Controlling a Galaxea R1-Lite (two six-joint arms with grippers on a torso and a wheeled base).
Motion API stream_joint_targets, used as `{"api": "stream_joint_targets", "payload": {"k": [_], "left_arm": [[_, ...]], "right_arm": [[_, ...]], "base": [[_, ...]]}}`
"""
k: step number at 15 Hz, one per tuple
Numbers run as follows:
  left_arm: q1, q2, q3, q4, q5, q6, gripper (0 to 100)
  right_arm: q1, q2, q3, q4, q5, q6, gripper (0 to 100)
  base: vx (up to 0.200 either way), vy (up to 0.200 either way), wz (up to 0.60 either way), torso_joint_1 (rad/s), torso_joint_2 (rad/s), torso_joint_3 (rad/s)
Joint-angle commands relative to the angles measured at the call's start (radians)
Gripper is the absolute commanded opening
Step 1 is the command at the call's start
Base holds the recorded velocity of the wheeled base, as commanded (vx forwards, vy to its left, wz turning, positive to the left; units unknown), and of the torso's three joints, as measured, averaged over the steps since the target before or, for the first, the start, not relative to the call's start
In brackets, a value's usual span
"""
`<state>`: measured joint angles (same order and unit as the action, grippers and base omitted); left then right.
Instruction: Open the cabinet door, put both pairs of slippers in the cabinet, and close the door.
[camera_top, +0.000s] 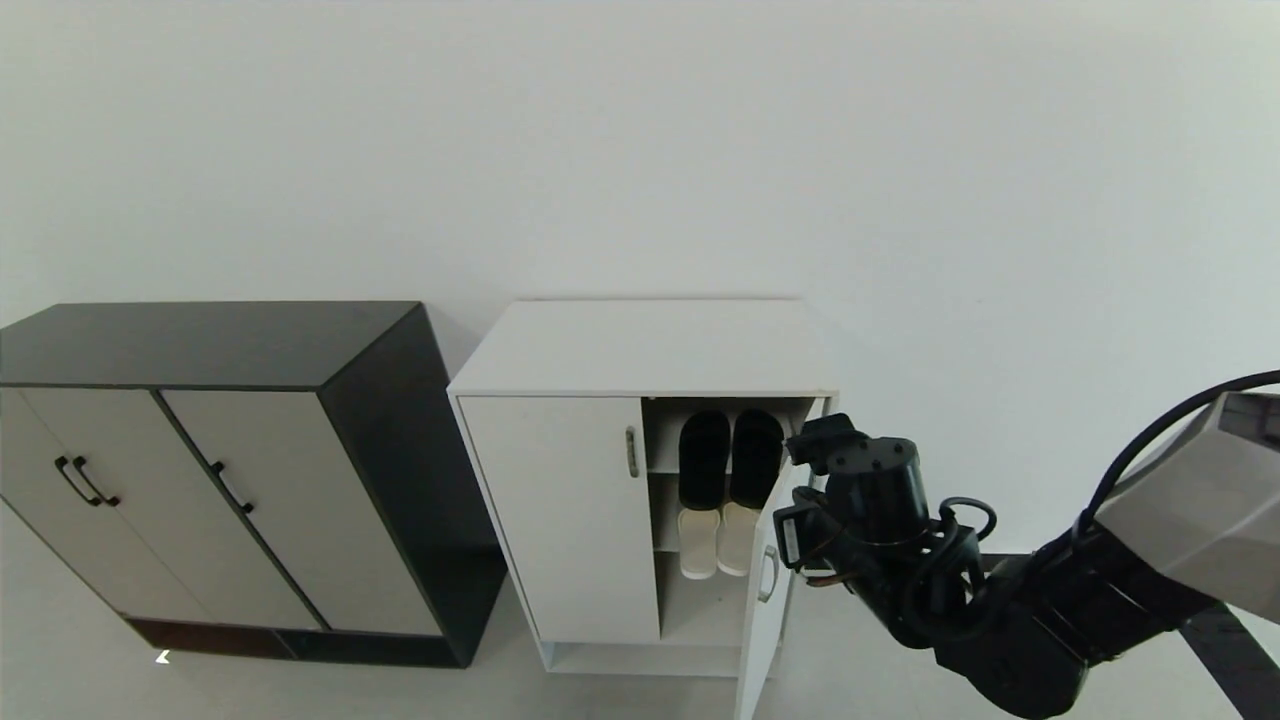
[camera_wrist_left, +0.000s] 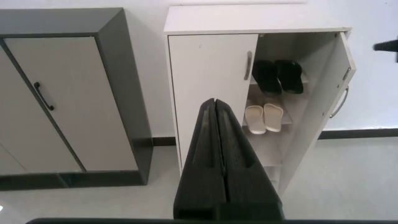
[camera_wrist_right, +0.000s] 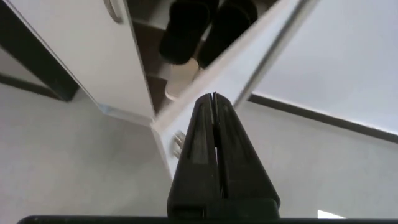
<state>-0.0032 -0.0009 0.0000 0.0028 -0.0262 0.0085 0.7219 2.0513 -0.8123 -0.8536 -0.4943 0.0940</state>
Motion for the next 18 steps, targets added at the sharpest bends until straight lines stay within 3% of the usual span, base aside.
{"api": "stream_joint_targets", "payload": {"k": [1,4,7,12,18], "left_arm": [[0.000,0.001,0.000,0.000,-0.001,0.001,0],[0.000,0.001,0.000,0.000,-0.001,0.001,0],[0.000,0.001,0.000,0.000,-0.001,0.001,0],[0.000,0.001,0.000,-0.001,-0.001,0.001,0],[0.000,0.001,0.000,0.000,-0.001,0.001,0]], "right_arm": [[-0.012,-0.057,0.096,0.002,0.000,-0.005,0],[-0.029,-0.031,0.168,-0.002,0.003,0.001,0],[-0.035,-0.002,0.220,-0.005,0.016,0.003,0],[-0.035,0.075,0.211,-0.091,0.040,-0.002,0],[-0.035,0.145,0.116,-0.094,0.071,-0.002,0]], "base": [[0.200,0.000,0.00,0.002,0.00,0.002],[0.200,0.000,0.00,-0.004,0.00,0.002],[0.000,0.000,0.00,0.000,0.00,0.000],[0.000,0.000,0.00,0.000,0.00,0.000],[0.000,0.000,0.00,0.000,0.00,0.000]]}}
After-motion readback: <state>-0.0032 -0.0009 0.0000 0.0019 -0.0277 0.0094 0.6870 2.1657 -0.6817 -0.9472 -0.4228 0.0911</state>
